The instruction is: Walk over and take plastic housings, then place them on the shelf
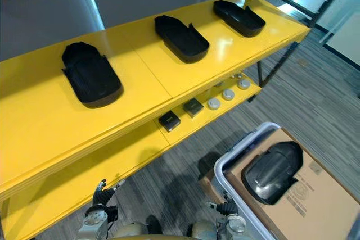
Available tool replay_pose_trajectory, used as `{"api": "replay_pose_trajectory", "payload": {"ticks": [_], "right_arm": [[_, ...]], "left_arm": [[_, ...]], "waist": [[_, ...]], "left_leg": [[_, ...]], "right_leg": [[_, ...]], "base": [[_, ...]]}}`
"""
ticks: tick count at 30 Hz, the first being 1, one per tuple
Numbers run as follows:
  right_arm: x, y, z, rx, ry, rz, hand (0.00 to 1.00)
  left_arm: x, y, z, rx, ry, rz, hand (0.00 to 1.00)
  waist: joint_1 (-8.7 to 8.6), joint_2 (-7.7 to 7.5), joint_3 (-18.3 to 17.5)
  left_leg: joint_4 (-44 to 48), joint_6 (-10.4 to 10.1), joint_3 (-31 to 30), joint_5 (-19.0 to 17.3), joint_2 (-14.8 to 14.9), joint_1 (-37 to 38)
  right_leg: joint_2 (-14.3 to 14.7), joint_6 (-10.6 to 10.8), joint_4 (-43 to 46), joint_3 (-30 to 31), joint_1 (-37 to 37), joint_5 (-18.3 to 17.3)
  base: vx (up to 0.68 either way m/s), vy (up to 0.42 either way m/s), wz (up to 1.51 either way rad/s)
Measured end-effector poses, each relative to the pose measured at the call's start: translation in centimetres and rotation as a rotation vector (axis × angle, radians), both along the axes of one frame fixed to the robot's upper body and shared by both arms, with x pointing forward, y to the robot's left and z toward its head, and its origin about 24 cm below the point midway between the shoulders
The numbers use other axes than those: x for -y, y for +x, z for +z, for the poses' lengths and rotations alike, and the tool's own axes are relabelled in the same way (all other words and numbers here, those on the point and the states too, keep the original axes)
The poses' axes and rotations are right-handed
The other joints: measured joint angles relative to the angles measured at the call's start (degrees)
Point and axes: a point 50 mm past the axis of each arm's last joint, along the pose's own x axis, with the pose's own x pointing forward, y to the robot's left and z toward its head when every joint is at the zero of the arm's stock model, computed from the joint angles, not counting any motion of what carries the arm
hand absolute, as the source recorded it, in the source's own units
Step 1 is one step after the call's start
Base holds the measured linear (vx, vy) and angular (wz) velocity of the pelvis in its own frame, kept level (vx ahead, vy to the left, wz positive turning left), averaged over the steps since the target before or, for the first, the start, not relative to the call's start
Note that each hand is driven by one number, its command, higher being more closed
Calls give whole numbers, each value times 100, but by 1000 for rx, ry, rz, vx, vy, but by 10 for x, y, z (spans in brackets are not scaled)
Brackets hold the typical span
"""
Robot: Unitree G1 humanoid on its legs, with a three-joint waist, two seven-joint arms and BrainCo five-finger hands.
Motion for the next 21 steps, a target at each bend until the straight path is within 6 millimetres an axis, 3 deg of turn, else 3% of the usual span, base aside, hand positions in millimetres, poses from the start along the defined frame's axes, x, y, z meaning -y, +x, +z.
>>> {"api": "replay_pose_trajectory", "payload": {"ticks": [4, 5, 6, 7, 8, 10, 12, 13, 14, 16, 17, 18, 20, 21], "right_arm": [[4, -11, -5, -43, -3, -15, 0], [6, -14, -6, -49, -1, -35, 0], [5, -13, -5, -45, 0, -40, 0], [5, -13, -5, -46, 3, -40, 0], [3, -12, -5, -43, 7, -41, 0], [4, -16, -6, -49, 10, -62, 0], [8, -22, -7, -60, 8, -91, 0], [10, -21, -7, -52, 15, -107, 0], [12, -20, -6, -42, 14, -122, 0], [18, -25, -6, -48, 4, -141, 0], [23, -30, -6, -56, -2, -180, 0], [26, -30, -6, -52, -3, -202, 0], [33, -33, -6, -53, -1, -247, 0], [33, -34, -6, -53, 2, -260, 0]], "left_arm": [[6, -2, -4, -22, -16, -9, 0], [7, -3, -4, -25, -19, -4, 0], [6, -8, -6, -39, -19, 1, 0], [5, -11, -7, -49, -18, 5, 0], [3, -14, -8, -58, -15, 16, 0], [-5, -14, -8, -72, 4, 18, 0], [-3, -11, -8, -71, -2, 16, 0], [-3, -11, -9, -76, -5, 20, 0], [-3, -12, -9, -76, -6, 22, 0], [2, -11, -10, -73, -18, 22, 0], [8, -13, -11, -78, -36, 24, 0], [12, -14, -12, -81, -48, 25, 0], [14, -18, -13, -90, -55, 30, 0], [14, -19, -13, -92, -55, 32, 0]], "waist": [[-46, 81, -78], [-42, 115, -61], [-15, 112, -72], [-2, 162, -77], [-2, 119, -119], [-70, 110, -107], [-89, 232, -100], [-98, 340, -53], [-162, 403, -18], [-171, 500, 10], [-150, 504, 30], [-156, 528, 29], [-136, 478, 66], [-140, 473, 69]], "left_leg": [[-265, -150, 296, 96, 171, 231], [-333, -162, 622, 143, 257, 318], [-378, -184, 983, 152, 332, 430], [-373, -205, 1109, 148, 380, 458], [-343, -261, 1292, 164, 444, 497], [-187, -324, 1350, 154, 527, 508], [341, -456, 1322, -6, 880, 492], [896, -474, 1304, -173, 1224, 464], [1570, -458, 1218, -220, 1585, 351], [2435, -355, 824, -149, 2002, 183], [2799, -259, 378, -96, 2059, -1], [2779, -372, -109, -219, 1847, -99], [2247, -608, -1122, -537, 1012, -177], [2000, -641, -1369, -574, 798, -208]], "right_leg": [[181, 6, -204, 359, -55, 213], [-103, -28, -46, -483, -145, -94], [-447, -3, 149, -1661, -159, -113], [-582, -5, 188, -2144, -135, -111], [-733, -23, 185, -2707, -104, 27], [-614, 156, 87, -2584, -110, 329], [-456, 78, 26, -2346, -81, 376], [-285, 23, -49, -2215, 24, 377], [-145, -38, -137, -2061, 103, 350], [41, -114, -164, -1786, 201, 299], [99, -190, -170, -1595, 286, 251], [64, -213, -162, -1439, 294, 236], [-160, -185, -104, -1053, 276, 252], [-219, -152, -93, -974, 275, 273]], "base": [[-112, -96, -78], [-126, -25, -113], [-135, -40, -123], [-50, -28, -130], [-9, -66, -93], [-13, -106, -78], [-11, -117, -79], [1, -114, -83], [-12, -119, -74], [-33, -90, -74], [45, -29, -84], [136, 55, -83], [133, 96, -91], [111, 105, -86]]}}
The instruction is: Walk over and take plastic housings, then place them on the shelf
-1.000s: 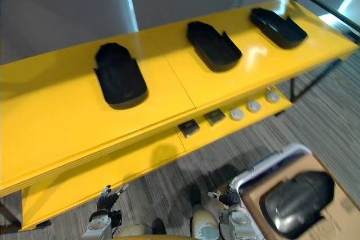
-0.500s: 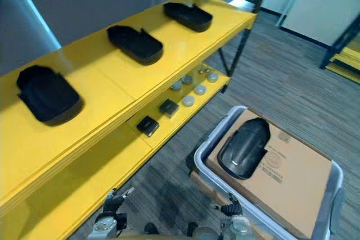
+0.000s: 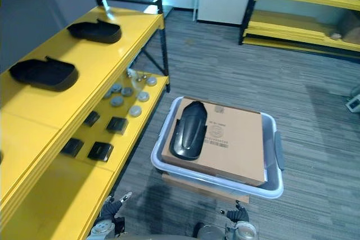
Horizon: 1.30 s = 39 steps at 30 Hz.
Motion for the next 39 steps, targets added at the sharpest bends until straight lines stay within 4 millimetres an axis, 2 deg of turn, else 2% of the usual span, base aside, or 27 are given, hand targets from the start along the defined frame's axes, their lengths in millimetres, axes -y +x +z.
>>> {"api": "replay_pose_trajectory", "payload": {"ticks": [1, 2, 3, 4, 5, 6, 8, 11, 18, 23, 25, 27, 28, 29, 30, 32, 34, 36, 39], "right_arm": [[1, -3, -1, -5, 3, -17, 0], [3, -7, -1, -10, -3, -32, 0], [4, -8, -1, -11, -5, -40, 0], [1, -12, -3, -21, 10, -72, 0], [-2, -13, -4, -20, 25, -85, 0], [-8, -16, -6, -21, 46, -103, 0], [-8, -17, -6, -10, 63, -145, 0], [-3, -15, -4, 21, 67, -202, 0], [-2, -13, -4, 48, 94, -284, 0], [15, -20, 0, 75, 68, -398, 0], [33, -13, 12, 142, 13, -433, 0], [61, 8, 42, 296, -99, -426, 0], [68, 14, 53, 341, -135, -418, 0], [80, 27, 74, 430, -205, -395, 0], [85, 34, 88, 486, -245, -377, 0], [93, 56, 129, 650, -355, -317, 0], [88, 70, 153, 756, -400, -263, 0], [67, 89, 176, 873, -414, -142, 0], [35, 110, 189, 951, -387, 27, 0]], "left_arm": [[1, 0, 0, 0, -1, 0, 0], [2, 1, 0, 2, -4, -2, 0], [3, 1, 0, 3, -6, -4, 0], [-1, 1, 0, 3, 6, -7, 0], [-4, 1, 1, 5, 13, -8, 0], [-7, 5, 3, 15, 24, -15, 0], [-9, 9, 4, 24, 29, -16, 0], [-12, 8, 4, 22, 31, -12, 0], [-25, -7, 1, -14, 61, -6, 0], [-25, -13, 0, -30, 58, 3, 0], [-29, -13, 1, -24, 61, 28, 0], [-34, -17, 0, -32, 67, 49, 0], [-34, -19, 0, -35, 67, 53, 0], [-34, -22, -1, -41, 66, 56, 0], [-34, -23, -1, -44, 64, 55, 0], [-34, -31, -2, -59, 55, 52, 0], [-34, -36, -3, -70, 54, 51, 0], [-32, -35, -4, -70, 52, 30, 0], [-27, -33, -3, -61, 47, 4, 0]], "waist": [[-10, 21, 2], [-15, 128, -10], [-14, 225, -7], [-13, 165, -45], [-27, 87, -59], [-43, -79, -73], [-39, -175, -111], [-35, -180, -114], [-6, -216, -122], [-18, -319, -100], [-26, -362, -119], [-51, -400, -137], [-71, -409, -146], [-97, -415, -163], [-113, -419, -164], [-165, -454, -194], [-164, -479, -216], [-157, -482, -224], [-149, -475, -229]], "left_leg": [[-630, -43, -490, 19, -342, -18], [-1312, -135, -869, 259, -484, 14], [-1555, -2, -956, 520, -470, -4], [-1623, 104, -915, 504, -553, 117], [-1743, 115, -919, 510, -638, 180], [-1988, 233, -913, 604, -821, 271], [-2206, 344, -918, 703, -1012, 304], [-2438, 437, -919, 763, -1223, 456], [-2885, 451, -851, 877, -1269, 758], [-3292, 427, -770, 1056, -1268, 984], [-3424, 445, -744, 1104, -1291, 1023], [-3454, 455, -660, 1110, -1331, 1019], [-3470, 466, -648, 1117, -1345, 1020], [-3528, 506, -632, 1143, -1365, 1019], [-3548, 515, -631, 1153, -1377, 1015], [-3603, 535, -640, 1181, -1411, 1027], [-3611, 536, -647, 1182, -1453, 1024], [-3611, 539, -682, 1183, -1456, 1009], [-3612, 539, -727, 1183, -1452, 995]], "right_leg": [[-46, 107, -10, 138, 5, 60], [7, 187, -39, 174, 8, 72], [83, 242, -59, 194, 10, 67], [1, 354, -124, 267, 127, 85], [-65, 392, -137, 267, 135, 70], [-214, 480, -142, 246, 122, 56], [-337, 575, -243, 191, 123, 99], [-507, 656, -346, 154, 230, 144], [-510, 670, -389, 216, 306, 159], [-470, 672, -404, 292, 294, 160], [-478, 678, -404, 344, 242, 164], [-505, 693, -414, 461, 181, 173], [-514, 693, -418, 474, 166, 173], [-526, 703, -419, 497, 97, 179], [-535, 711, -421, 500, 101, 184], [-552, 723, -459, 490, 86, 191], [-554, 736, -499, 483, 99, 199], [-552, 736, -510, 453, 107, 199], [-544, 735, -514, 438, 113, 199]], "base": [[98, 132, -64], [88, 157, -53], [85, 197, -33], [102, 166, -14], [149, 211, -1], [130, 143, 13], [101, 117, 17], [95, 119, 11], [52, 30, -5], [-8, -22, -11], [-44, -2, -14], [-35, 18, -22], [-32, 21, -15], [-38, 19, -7], [-28, 23, -3], [0, 0, 0], [6, 2, 2], [23, -15, 7], [14, -24, 7]]}}
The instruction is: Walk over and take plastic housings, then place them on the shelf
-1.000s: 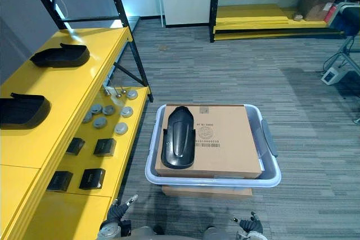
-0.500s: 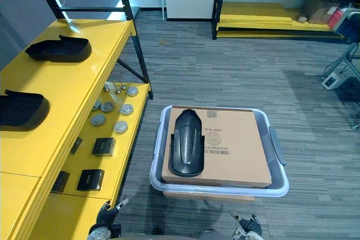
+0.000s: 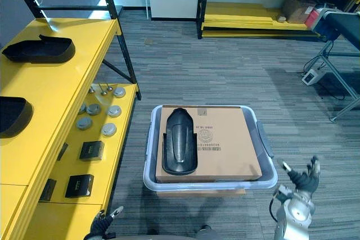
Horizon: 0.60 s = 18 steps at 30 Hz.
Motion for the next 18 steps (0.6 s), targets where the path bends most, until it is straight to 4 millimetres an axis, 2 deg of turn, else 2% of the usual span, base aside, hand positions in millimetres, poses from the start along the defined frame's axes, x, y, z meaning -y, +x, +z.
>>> {"api": "replay_pose_trajectory", "payload": {"ticks": [3, 6, 7, 10, 12, 15, 18], "right_arm": [[-37, 20, 3, -4, -74, 180, 0], [-56, 32, -6, -55, -127, 254, 0], [-58, 34, -10, -70, -121, 258, 0], [-65, 42, -39, -230, -124, 269, 0], [-73, 44, -54, -316, -135, 291, 0], [-81, 45, -68, -393, -131, 286, 0], [-85, 48, -82, -488, -161, 269, 0]], "left_arm": [[7, 7, 1, 16, -22, -46, 0], [6, 8, 1, 22, -20, -47, 0], [6, 8, 1, 26, -19, -48, 0], [9, 13, 2, 36, -20, -68, 0], [9, 14, 2, 37, -18, -68, 0], [9, 15, 3, 40, -13, -72, 0], [10, 19, 5, 56, 1, -76, 0]], "waist": [[148, 16, -11], [202, 16, -12], [221, 16, -12], [331, 14, -11], [342, 14, -10], [363, 9, -7], [478, 10, 19]], "left_leg": [[1, 4, -56, 3, -1, -67], [1, 30, -225, 26, -5, -135], [2, 36, -254, 32, -5, -150], [2, 63, -398, 67, -21, -269], [2, 73, -513, 98, -30, -342], [3, 69, -651, 121, -23, -415], [11, 72, -695, 127, -21, -467]], "right_leg": [[2, -2, -4, -25, 2, 2], [0, -24, -7, -211, 21, 16], [1, -33, -9, -245, 20, 22], [-3, -63, -73, -369, 26, 68], [-10, -63, -114, -521, 38, 94], [-10, -66, -114, -645, 41, 100], [-9, -66, -115, -670, 16, 133]], "base": [[17, -28, 9], [6, -32, 26], [9, -27, 32], [9, -18, 27], [5, -22, 28], [8, -40, 27], [-9, -16, 10]]}}
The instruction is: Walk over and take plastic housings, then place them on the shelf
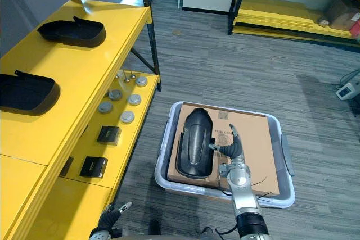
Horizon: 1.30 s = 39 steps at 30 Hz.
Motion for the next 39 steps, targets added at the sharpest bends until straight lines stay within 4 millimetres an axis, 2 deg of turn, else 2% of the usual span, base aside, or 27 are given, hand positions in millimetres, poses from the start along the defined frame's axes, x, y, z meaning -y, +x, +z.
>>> {"api": "replay_pose_trajectory", "payload": {"ticks": [4, 5, 8, 12, 14, 22, 27, 30, 32, 36, 39], "right_arm": [[1, 11, -7, -70, -38, -50, 0], [3, 12, -10, -90, -44, -71, 100], [8, 17, -8, -97, -84, -113, 100], [12, 23, -3, -91, -100, -131, 100], [11, 26, -1, -87, -91, -135, 100], [5, 22, -13, -152, 7, -124, 100], [19, 20, -13, -145, 70, -196, 100], [34, 19, -10, -130, 72, -248, 100], [40, 18, -1, -75, 58, -260, 100], [44, 19, 29, 93, 42, -275, 100], [47, 17, 54, 227, 21, -309, 100]], "left_arm": [[0, 8, 5, 36, 16, -1, 0], [0, 10, 6, 46, 20, 1, 0], [1, 15, 8, 61, 23, -5, 0], [0, 18, 9, 66, 44, -21, 0], [-1, 22, 10, 75, 51, -22, 0], [0, 25, 11, 78, 50, -33, 0], [1, 26, 11, 77, 45, -32, 0], [1, 26, 11, 76, 40, -28, 0], [2, 26, 11, 75, 38, -28, 0], [9, 35, 16, 115, 25, -47, 0], [28, 61, 40, 272, 2, -116, 0]], "waist": [[2, 26, 301], [20, 27, 361], [144, 26, 425], [136, 15, 440], [133, -1, 558], [130, 2, 582], [119, 2, 582], [79, 1, 581], [-7, 2, 580], [-119, 3, 575], [-173, 4, 564]], "left_leg": [[2, 49, -165, 111, -25, -150], [-6, 44, -225, 149, -47, -188], [-15, 47, -286, 189, -65, -227], [-127, 34, -293, 301, -111, -230], [-142, -14, -296, 351, -115, -240], [-170, 0, -279, 440, -115, -237], [-198, -16, -280, 492, -139, -217], [-198, -17, -282, 502, -160, -185], [-199, -18, -282, 501, -159, -140], [-191, -18, -267, 501, -130, -135], [-160, -18, -260, 501, -118, -135]], "right_leg": [[-31, 16, -1, -237, -45, 95], [-46, 29, -1, -290, -51, 115], [-57, -10, -2, -296, -82, 184], [-101, -1, 1, -322, -120, 198], [-106, -1, 2, -361, -125, 197], [-111, 83, -2, -319, -130, 137], [-114, 114, -43, -278, -105, 111], [-112, 114, -51, -270, -71, 112], [-114, 115, -76, -272, -12, 112], [-111, 114, -85, -255, -15, 114], [-107, 113, -89, -248, -13, 115]], "base": [[-44, -11, 25], [-46, 4, 34], [-43, 8, 10], [-61, 2, 3], [-72, -22, 4], [-71, -22, -2], [-55, -12, -3], [-22, 5, 0], [0, 0, 0], [1, -2, -1], [0, 0, 0]]}}
